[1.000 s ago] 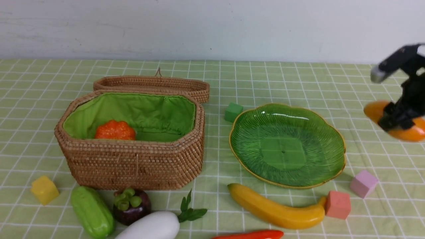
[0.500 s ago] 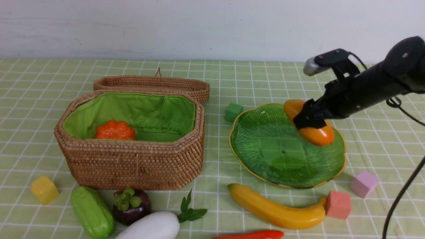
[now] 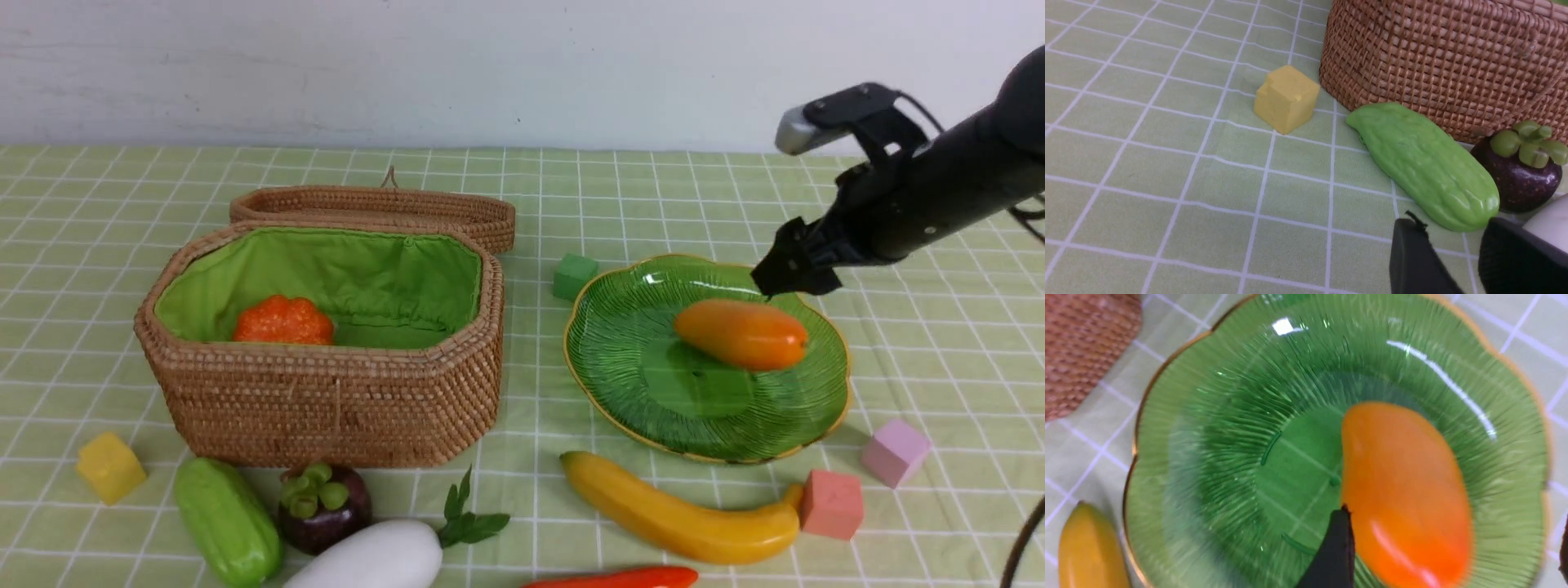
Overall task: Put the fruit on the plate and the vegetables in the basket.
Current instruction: Use the right arm to grab a banana and put it into the right plate
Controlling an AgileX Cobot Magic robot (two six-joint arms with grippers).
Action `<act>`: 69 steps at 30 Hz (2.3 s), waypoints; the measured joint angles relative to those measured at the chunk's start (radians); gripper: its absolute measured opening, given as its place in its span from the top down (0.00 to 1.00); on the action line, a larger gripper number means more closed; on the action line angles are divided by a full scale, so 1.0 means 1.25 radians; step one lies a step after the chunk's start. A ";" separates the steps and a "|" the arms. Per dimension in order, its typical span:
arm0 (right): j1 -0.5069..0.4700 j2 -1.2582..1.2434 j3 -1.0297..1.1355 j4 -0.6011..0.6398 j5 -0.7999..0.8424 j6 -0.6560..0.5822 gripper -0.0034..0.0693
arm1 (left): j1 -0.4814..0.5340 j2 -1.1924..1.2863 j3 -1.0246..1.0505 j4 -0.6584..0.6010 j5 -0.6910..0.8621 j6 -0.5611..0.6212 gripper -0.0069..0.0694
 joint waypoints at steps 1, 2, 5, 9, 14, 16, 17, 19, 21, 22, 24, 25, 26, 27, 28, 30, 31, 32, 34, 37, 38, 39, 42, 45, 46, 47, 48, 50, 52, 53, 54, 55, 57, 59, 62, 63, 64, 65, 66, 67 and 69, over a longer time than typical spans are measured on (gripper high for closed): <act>0.000 -0.029 0.000 -0.016 0.012 0.000 0.07 | 0.000 0.000 0.000 0.000 0.000 0.000 0.60; 0.000 -0.056 0.000 -0.026 0.035 0.000 0.09 | 0.000 0.000 0.000 0.000 0.000 0.000 0.60; 0.007 -0.101 0.000 -0.031 0.138 -0.043 0.17 | 0.000 0.000 0.000 0.000 0.000 0.000 0.60; 0.053 -0.125 0.048 -0.021 0.256 -0.216 0.25 | 0.000 0.000 0.000 0.000 0.000 0.000 0.60; 0.151 -0.109 0.180 -0.020 0.242 -0.430 0.26 | 0.000 0.000 0.000 0.000 0.000 0.000 0.60; 0.181 -0.100 0.216 -0.024 0.209 -0.457 0.26 | 0.000 0.000 0.000 0.000 0.000 0.000 0.60; 0.201 -0.091 0.241 -0.031 0.182 -0.467 0.26 | 0.000 0.000 0.000 0.000 0.000 0.000 0.60; 0.218 -0.072 0.261 -0.049 0.150 -0.473 0.27 | 0.000 0.000 0.000 0.000 0.000 0.000 0.60; 0.226 -0.051 0.269 -0.056 0.128 -0.477 0.27 | 0.000 0.000 0.000 0.000 0.000 0.000 0.60; 0.228 -0.038 0.271 -0.057 0.119 -0.477 0.27 | 0.000 0.000 0.000 0.000 0.000 0.000 0.60; 0.230 -0.023 0.271 -0.060 0.109 -0.477 0.27 | 0.000 0.000 0.000 0.000 0.000 0.000 0.60; 0.230 -0.004 0.271 -0.061 0.098 -0.477 0.27 | 0.000 0.000 0.000 0.000 0.000 0.000 0.60; 0.231 0.012 0.271 -0.062 0.092 -0.477 0.28 | 0.000 0.000 0.000 0.000 0.000 0.000 0.60; 0.231 0.023 0.271 -0.065 0.090 -0.477 0.29 | 0.000 0.000 0.000 0.000 0.000 0.000 0.60; 0.231 0.030 0.271 -0.069 0.090 -0.477 0.30 | 0.000 0.000 0.000 0.000 0.000 0.000 0.60; 0.231 0.054 0.271 -0.087 0.095 -0.477 0.34 | 0.000 0.000 0.000 0.000 0.000 0.000 0.60; 0.231 0.063 0.271 -0.097 0.102 -0.470 0.39 | 0.000 0.000 0.000 0.000 0.000 0.000 0.60; 0.231 0.069 0.271 -0.108 0.106 -0.459 0.44 | 0.000 0.000 0.000 0.000 0.000 0.000 0.60; 0.231 0.072 0.270 -0.125 0.106 -0.435 0.52 | 0.000 0.000 0.000 0.000 0.000 0.000 0.60; 0.231 0.065 0.259 -0.160 0.111 -0.394 0.51 | 0.000 0.000 0.000 0.000 0.000 0.000 0.60; 0.231 0.059 0.253 -0.163 0.115 -0.389 0.51 | 0.000 0.000 0.000 0.000 0.000 0.000 0.60; 0.231 0.054 0.247 -0.163 0.123 -0.388 0.51 | 0.000 0.000 0.000 0.000 0.000 0.000 0.60; 0.231 0.007 0.199 -0.115 0.165 -0.400 0.51 | 0.000 0.000 0.000 0.000 0.000 0.000 0.60; 0.226 -0.034 0.128 -0.039 0.187 -0.423 0.51 | 0.000 0.000 0.000 0.000 0.000 0.000 0.60; 0.221 -0.040 0.109 -0.020 0.189 -0.425 0.51 | 0.000 0.000 0.000 0.000 0.000 0.000 0.60; 0.212 -0.041 0.087 -0.003 0.188 -0.427 0.51 | 0.000 0.000 0.000 0.000 0.000 0.000 0.60; 0.205 -0.041 0.075 0.012 0.183 -0.428 0.51 | 0.000 0.000 0.000 0.000 0.000 0.000 0.60; 0.171 -0.028 0.048 0.040 0.148 -0.424 0.51 | 0.000 0.000 0.000 0.000 0.000 0.000 0.60; 0.150 -0.014 0.042 0.044 0.116 -0.410 0.51 | 0.000 0.000 0.000 0.000 0.000 0.000 0.60; 0.137 0.007 0.040 0.045 0.098 -0.395 0.51 | 0.000 0.000 0.000 0.000 0.000 0.000 0.60; 0.127 0.030 0.040 0.045 0.086 -0.381 0.51 | 0.000 0.000 0.000 0.000 0.000 0.000 0.60; 0.125 0.038 0.040 0.045 0.082 -0.373 0.51 | 0.000 0.000 0.000 0.000 0.000 0.000 0.60; 0.121 0.075 0.040 0.042 0.078 -0.353 0.51 | 0.000 0.000 0.000 0.000 0.000 0.000 0.60; 0.121 0.109 0.040 0.041 0.065 -0.329 0.51 | 0.000 0.000 0.000 0.000 0.000 0.000 0.60; 0.121 0.138 0.040 0.037 0.041 -0.296 0.51 | 0.000 0.000 0.000 0.000 0.000 0.000 0.60; 0.121 0.142 0.040 0.036 0.033 -0.283 0.51 | 0.000 0.000 0.000 0.000 0.000 0.000 0.60; 0.121 0.145 0.040 0.036 0.019 -0.266 0.50 | 0.000 0.000 0.000 0.000 0.000 0.000 0.60; 0.121 0.145 0.040 0.036 0.019 -0.261 0.47 | 0.000 0.000 0.000 0.000 0.000 0.000 0.60; 0.121 0.144 0.040 0.036 0.020 -0.248 0.40 | 0.000 0.000 0.000 0.000 0.000 0.000 0.60; 0.121 0.141 0.040 0.036 0.026 -0.240 0.33 | 0.000 0.000 0.000 0.000 0.000 0.000 0.60; 0.121 0.132 0.040 0.036 0.041 -0.225 0.22 | 0.000 0.000 0.000 0.000 0.000 0.000 0.60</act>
